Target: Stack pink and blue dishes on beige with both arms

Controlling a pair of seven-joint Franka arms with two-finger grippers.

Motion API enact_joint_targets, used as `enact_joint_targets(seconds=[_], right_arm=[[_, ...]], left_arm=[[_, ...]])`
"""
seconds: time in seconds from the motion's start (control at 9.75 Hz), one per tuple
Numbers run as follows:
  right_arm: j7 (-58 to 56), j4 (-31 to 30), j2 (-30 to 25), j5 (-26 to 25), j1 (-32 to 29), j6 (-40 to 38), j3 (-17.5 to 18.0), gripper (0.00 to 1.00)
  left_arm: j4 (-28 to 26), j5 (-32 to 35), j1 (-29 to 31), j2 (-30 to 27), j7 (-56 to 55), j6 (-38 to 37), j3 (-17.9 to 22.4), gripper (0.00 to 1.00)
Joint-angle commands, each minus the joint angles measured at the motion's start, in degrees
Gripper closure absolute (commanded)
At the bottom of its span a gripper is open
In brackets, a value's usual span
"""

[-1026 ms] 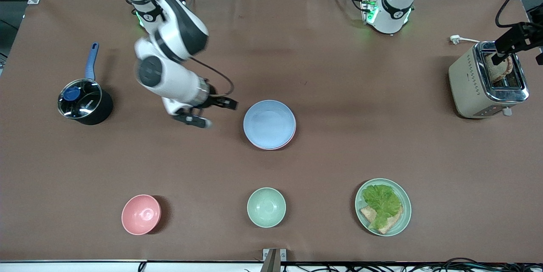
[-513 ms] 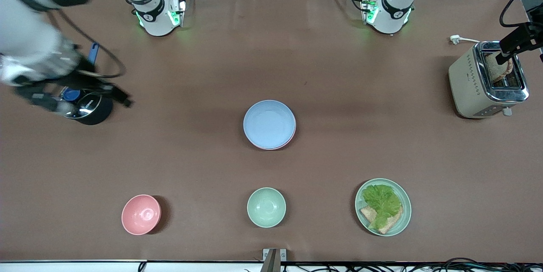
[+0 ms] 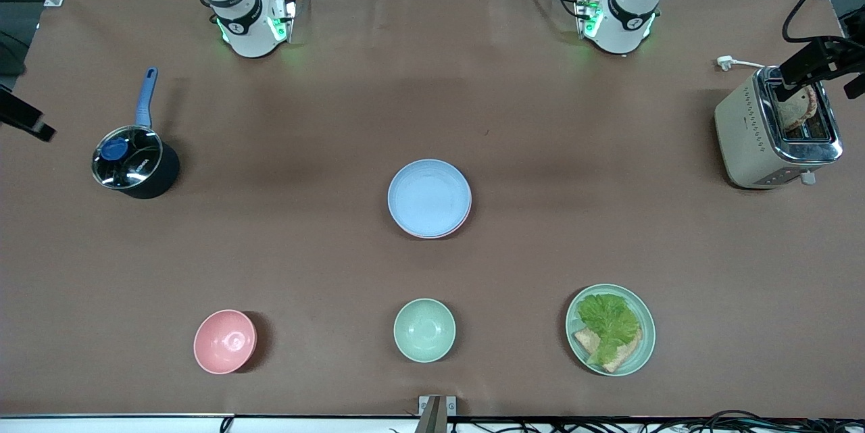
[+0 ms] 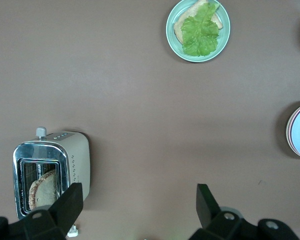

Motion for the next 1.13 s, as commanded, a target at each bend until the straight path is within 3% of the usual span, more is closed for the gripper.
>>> enact_joint_targets(seconds=[0.0,0.41,0.62,1.03], right_arm=[[-0.1,2.2,1.5,-1.4,-0.4,-2.9,2.1,0.0],[-0.2,2.3,1.6,-5.4,-0.4,-3.1,4.8,0.0],[0.0,2.3,1.6,-5.0,-1.1,-3.1,5.0,0.0],[0.1,2.3,1.6,-4.5,-0.8,-3.0,4.7,0.0]], left_arm=[[-2.0,-3.4,1.8,-0.2,-0.4,-0.6,-0.8,0.0],[-3.2,-2.7,1.5,-0.8,-0.3,-0.4,-1.4,0.0],[-3.3,-1.0,1.8,-1.2,-0.4,-0.5,-3.4,0.0],[-3.3,-1.0,1.9,-1.4,1.6,-0.6,-2.9,0.0]])
